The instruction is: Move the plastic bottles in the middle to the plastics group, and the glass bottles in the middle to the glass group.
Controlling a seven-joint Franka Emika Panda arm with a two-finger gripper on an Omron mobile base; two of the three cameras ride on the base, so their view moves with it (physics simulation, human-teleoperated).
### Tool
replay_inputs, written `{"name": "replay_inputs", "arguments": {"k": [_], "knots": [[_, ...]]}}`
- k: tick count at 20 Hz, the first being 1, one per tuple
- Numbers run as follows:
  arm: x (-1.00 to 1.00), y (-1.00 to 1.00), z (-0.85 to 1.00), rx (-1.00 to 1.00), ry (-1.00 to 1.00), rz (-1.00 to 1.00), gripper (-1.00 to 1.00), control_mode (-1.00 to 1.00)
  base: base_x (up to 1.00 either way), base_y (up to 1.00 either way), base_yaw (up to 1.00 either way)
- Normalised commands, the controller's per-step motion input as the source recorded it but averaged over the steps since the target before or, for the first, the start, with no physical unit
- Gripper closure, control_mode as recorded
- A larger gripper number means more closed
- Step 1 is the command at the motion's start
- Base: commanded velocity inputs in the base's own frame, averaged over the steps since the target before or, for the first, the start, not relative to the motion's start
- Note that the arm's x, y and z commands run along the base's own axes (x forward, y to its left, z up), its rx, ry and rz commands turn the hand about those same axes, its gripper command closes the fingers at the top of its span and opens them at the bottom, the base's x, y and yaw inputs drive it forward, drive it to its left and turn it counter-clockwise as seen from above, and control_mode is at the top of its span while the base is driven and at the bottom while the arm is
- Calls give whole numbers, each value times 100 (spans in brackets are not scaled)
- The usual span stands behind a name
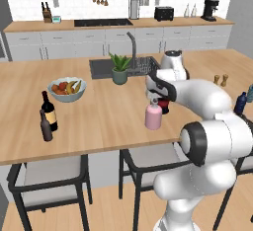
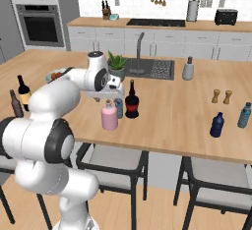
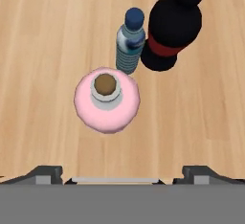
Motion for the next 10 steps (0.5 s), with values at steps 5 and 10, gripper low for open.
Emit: {"name": "replay_inputs", "arguments": {"k": [5,10], "knots": [[17,11,-52,0,0,1,-100,-100,0,0,0],[29,4,-32,0,0,0,-100,-100,0,0,0]]}}
